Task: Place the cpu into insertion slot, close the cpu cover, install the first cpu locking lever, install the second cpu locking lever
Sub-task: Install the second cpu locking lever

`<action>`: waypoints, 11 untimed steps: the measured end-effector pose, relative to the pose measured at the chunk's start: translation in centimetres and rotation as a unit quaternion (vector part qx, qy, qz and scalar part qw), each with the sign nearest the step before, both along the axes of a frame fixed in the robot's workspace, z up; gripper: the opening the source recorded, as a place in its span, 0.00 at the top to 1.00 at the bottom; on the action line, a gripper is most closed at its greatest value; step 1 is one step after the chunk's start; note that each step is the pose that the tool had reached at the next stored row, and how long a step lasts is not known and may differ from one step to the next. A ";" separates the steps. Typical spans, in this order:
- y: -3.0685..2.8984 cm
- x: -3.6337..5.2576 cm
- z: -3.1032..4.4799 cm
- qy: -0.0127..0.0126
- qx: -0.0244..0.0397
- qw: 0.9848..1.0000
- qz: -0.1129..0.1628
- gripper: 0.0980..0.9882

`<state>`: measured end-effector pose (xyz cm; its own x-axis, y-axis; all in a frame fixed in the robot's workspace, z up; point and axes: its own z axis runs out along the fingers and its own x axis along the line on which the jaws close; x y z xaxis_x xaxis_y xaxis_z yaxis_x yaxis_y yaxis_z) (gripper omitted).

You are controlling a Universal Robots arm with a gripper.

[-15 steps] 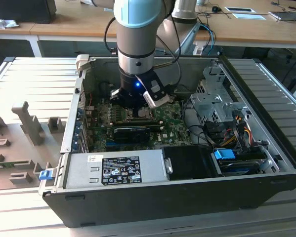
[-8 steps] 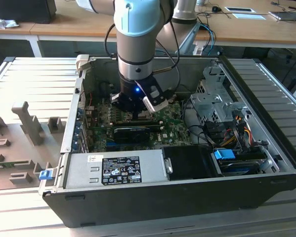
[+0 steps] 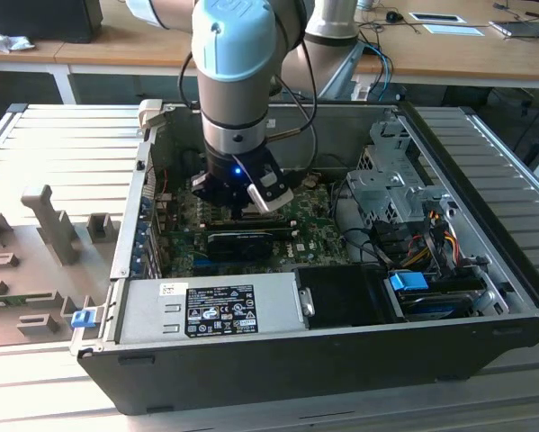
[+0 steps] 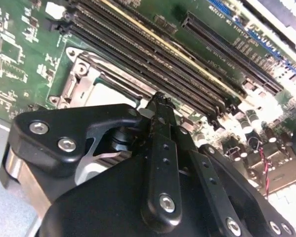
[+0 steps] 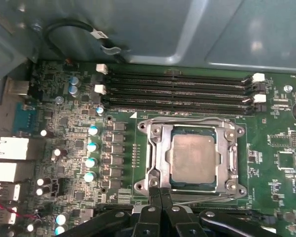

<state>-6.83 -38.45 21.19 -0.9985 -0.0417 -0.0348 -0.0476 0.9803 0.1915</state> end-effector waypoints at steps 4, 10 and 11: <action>-0.73 -0.15 -0.11 0.000 0.023 1.000 0.000 0.99; -1.65 -0.47 -0.17 0.000 0.049 0.999 0.000 0.99; -1.95 -0.51 -0.20 0.000 0.052 0.999 0.000 0.99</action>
